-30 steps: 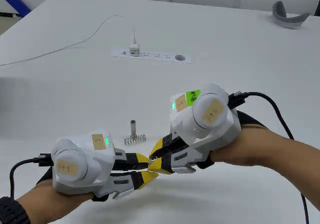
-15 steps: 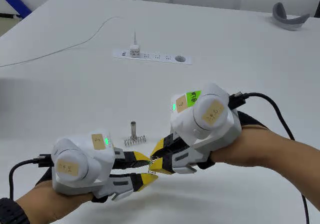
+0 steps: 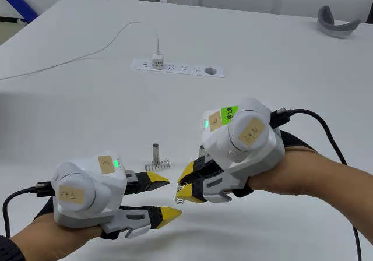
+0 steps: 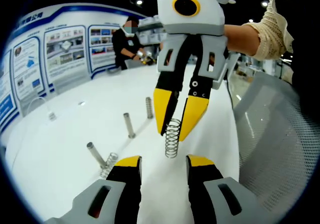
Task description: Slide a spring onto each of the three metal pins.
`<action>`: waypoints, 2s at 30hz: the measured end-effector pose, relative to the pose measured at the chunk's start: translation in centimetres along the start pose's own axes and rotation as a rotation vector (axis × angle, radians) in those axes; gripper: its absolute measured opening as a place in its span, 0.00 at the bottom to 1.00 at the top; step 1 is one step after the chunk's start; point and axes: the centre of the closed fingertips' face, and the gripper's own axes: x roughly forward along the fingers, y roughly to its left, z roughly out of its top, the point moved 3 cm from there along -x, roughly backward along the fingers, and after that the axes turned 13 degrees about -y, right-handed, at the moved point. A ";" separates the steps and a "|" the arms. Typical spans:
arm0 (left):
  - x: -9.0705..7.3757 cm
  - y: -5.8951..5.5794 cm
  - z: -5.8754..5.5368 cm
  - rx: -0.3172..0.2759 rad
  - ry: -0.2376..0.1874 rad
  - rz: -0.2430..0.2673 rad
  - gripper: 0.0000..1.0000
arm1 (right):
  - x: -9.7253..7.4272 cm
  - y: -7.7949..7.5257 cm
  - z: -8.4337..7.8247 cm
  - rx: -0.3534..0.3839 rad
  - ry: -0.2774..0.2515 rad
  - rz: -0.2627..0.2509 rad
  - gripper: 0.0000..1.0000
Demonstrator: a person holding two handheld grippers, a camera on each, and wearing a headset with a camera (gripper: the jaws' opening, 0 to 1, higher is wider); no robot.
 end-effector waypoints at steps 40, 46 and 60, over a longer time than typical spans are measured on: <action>-2.3 2.8 -0.9 -0.038 0.003 0.129 0.56 | -2.1 -2.7 -0.1 0.025 -0.004 -0.077 0.12; -2.3 3.0 -1.0 -0.040 0.002 0.133 0.56 | -2.5 -3.4 -0.2 0.030 0.000 -0.094 0.12; -2.4 3.1 -1.0 -0.041 0.003 0.136 0.57 | -4.5 -6.4 0.3 0.047 -0.015 -0.173 0.12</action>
